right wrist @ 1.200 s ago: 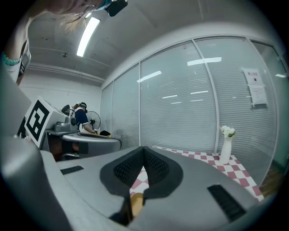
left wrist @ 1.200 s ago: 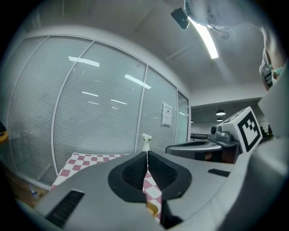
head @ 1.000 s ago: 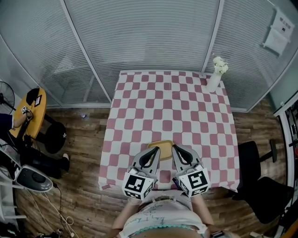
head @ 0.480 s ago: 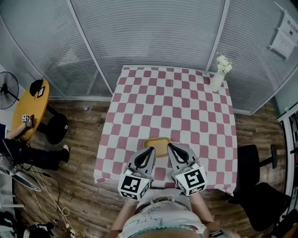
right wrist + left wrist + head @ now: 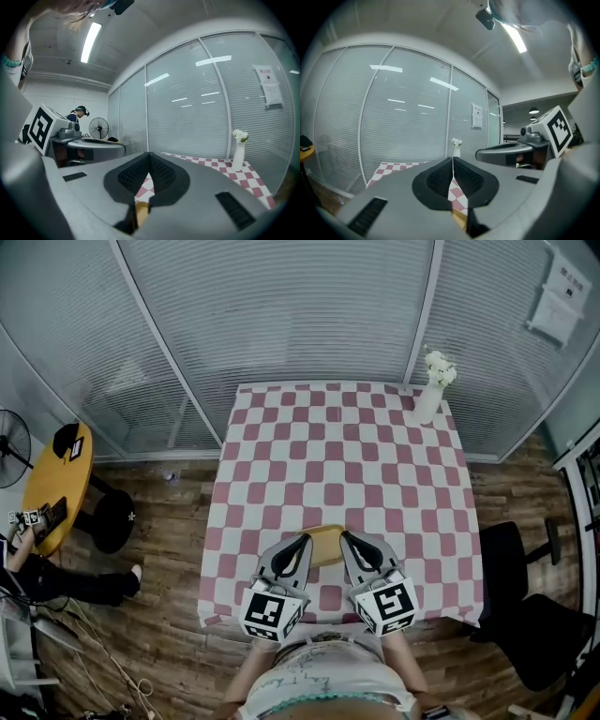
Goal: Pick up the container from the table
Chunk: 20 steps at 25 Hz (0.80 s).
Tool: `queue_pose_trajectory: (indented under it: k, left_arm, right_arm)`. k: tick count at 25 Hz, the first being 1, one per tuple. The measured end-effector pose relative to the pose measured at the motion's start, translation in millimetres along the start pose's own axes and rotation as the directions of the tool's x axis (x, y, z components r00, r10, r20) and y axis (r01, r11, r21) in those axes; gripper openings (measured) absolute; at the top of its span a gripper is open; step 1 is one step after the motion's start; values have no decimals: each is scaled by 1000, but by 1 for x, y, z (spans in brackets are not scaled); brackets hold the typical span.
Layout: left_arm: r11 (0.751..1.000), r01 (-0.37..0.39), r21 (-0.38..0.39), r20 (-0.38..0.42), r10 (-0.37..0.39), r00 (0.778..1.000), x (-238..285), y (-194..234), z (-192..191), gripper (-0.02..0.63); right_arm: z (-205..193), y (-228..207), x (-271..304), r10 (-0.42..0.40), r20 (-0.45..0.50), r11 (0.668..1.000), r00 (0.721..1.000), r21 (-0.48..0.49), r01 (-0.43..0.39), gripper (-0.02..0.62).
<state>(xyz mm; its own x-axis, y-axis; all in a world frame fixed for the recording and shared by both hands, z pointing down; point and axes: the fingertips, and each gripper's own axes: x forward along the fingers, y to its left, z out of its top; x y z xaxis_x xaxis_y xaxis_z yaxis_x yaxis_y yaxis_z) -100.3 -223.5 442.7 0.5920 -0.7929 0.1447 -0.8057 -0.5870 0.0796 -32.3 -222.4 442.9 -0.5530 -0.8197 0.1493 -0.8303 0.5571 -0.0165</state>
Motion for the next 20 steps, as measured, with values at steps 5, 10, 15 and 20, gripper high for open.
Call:
queue_pose_trajectory:
  k: [5, 10, 15, 20]
  left_arm:
    - [998, 65, -5, 3, -65, 998, 6, 8, 4, 17]
    - [995, 98, 4, 8, -98, 995, 7, 14, 5, 17]
    - [993, 121, -13, 4, -120, 993, 7, 15, 1, 17]
    - [991, 130, -22, 9, -129, 992, 8, 15, 1, 17]
  right_arm:
    - [0, 4, 8, -41, -2, 999, 999, 6, 41, -6]
    - [-2, 8, 17, -69, -15, 998, 998, 4, 69, -6]
    - [-1, 9, 18, -83, -20, 997, 996, -1, 83, -6]
    - [-4, 7, 20, -92, -24, 996, 995, -2, 92, -6]
